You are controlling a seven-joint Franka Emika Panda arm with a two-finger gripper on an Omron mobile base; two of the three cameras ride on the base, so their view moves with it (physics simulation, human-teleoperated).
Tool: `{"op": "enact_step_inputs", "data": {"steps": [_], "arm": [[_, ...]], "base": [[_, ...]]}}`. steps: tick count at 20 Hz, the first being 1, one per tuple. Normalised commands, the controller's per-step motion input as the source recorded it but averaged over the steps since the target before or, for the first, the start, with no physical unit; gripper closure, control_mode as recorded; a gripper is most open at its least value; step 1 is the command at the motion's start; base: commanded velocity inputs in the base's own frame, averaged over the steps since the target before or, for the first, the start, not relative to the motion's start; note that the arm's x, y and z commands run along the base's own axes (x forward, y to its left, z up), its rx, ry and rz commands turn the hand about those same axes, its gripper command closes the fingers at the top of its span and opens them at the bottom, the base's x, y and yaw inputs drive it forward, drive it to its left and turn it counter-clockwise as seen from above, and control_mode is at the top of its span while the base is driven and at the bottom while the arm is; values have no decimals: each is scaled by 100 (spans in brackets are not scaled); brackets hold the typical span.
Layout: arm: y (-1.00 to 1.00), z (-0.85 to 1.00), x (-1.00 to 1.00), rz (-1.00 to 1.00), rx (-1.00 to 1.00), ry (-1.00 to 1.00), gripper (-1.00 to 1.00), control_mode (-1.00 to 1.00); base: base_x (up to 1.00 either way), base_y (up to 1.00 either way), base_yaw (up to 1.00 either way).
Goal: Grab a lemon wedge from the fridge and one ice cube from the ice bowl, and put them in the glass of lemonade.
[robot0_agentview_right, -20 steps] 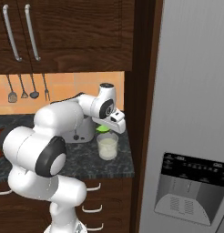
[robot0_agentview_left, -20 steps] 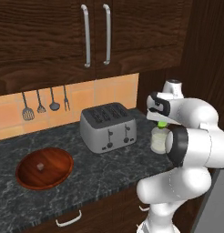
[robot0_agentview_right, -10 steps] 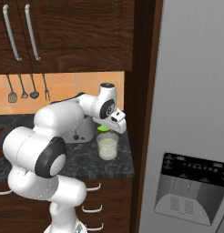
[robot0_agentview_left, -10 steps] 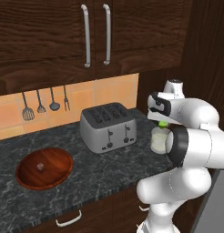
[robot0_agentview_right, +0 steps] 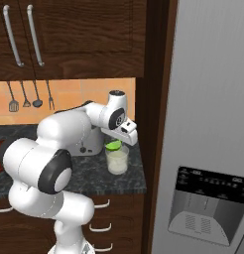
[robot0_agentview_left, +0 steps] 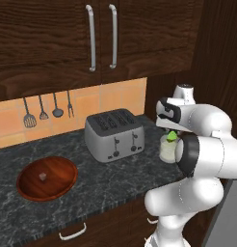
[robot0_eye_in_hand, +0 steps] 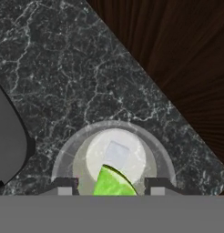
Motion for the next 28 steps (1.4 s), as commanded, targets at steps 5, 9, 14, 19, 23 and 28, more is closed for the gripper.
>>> {"op": "enact_step_inputs", "data": {"steps": [5,9,14,19,23,28], "arm": [[0,0,0,0,0,0,-100,-100],[0,0,-6,0,0,-1,-100,-100],[2,3,-24,0,0,-5,-100,-100],[5,0,-47,0,0,-9,-100,-100],[29,1,-70,1,0,-12,-100,-100],[29,0,-90,14,0,-4,-100,-100]], "base": [[0,0,0],[0,0,0],[0,0,0],[0,0,0],[0,0,0],[0,0,0]]}}
